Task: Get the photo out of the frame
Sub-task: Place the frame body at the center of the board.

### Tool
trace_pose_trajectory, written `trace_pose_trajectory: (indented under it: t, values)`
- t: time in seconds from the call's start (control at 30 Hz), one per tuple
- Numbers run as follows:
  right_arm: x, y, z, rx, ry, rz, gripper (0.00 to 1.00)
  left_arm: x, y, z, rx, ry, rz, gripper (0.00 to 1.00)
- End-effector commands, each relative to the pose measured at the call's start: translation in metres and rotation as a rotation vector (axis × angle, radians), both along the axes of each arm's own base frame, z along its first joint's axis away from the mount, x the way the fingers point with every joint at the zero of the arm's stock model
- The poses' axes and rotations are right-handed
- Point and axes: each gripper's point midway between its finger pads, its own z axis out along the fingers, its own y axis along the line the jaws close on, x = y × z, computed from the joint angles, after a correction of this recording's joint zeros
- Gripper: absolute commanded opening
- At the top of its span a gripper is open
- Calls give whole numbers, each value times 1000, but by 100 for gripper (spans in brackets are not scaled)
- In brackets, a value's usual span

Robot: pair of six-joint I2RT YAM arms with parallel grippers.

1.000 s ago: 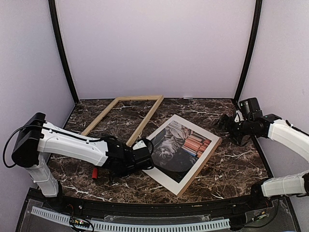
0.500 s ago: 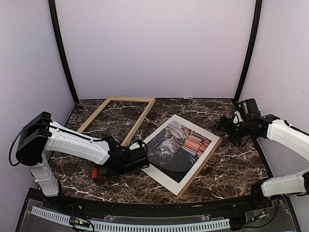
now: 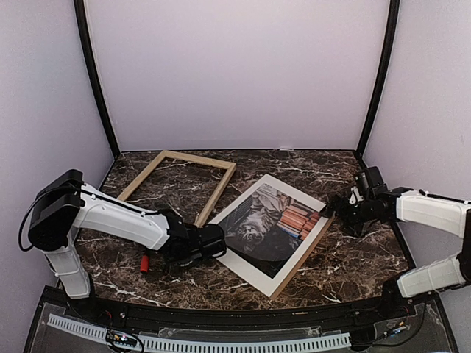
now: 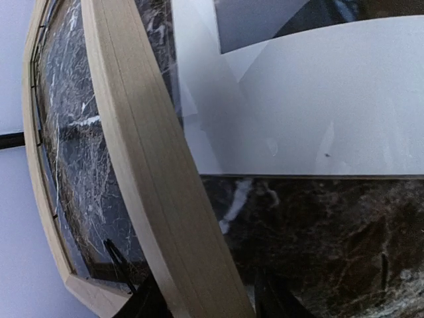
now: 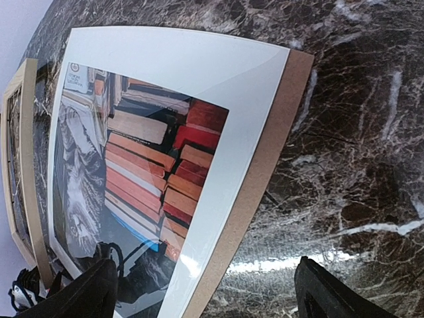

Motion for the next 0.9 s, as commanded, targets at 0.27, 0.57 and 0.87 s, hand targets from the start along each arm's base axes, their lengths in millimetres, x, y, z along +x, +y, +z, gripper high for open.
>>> trace_pose_trajectory:
  t: [0.27,0.57,0.87]
  values:
    - [22,7,34,77,-278,40,95,-22,-121,88,-590,193,-224,97]
    - [6,51,38,327,-265,211,92,-61,-184,59,-553,265,-526,97]
    - [-46,98,14,489,-62,242,90,-67,-190,34,-515,261,-768,91]
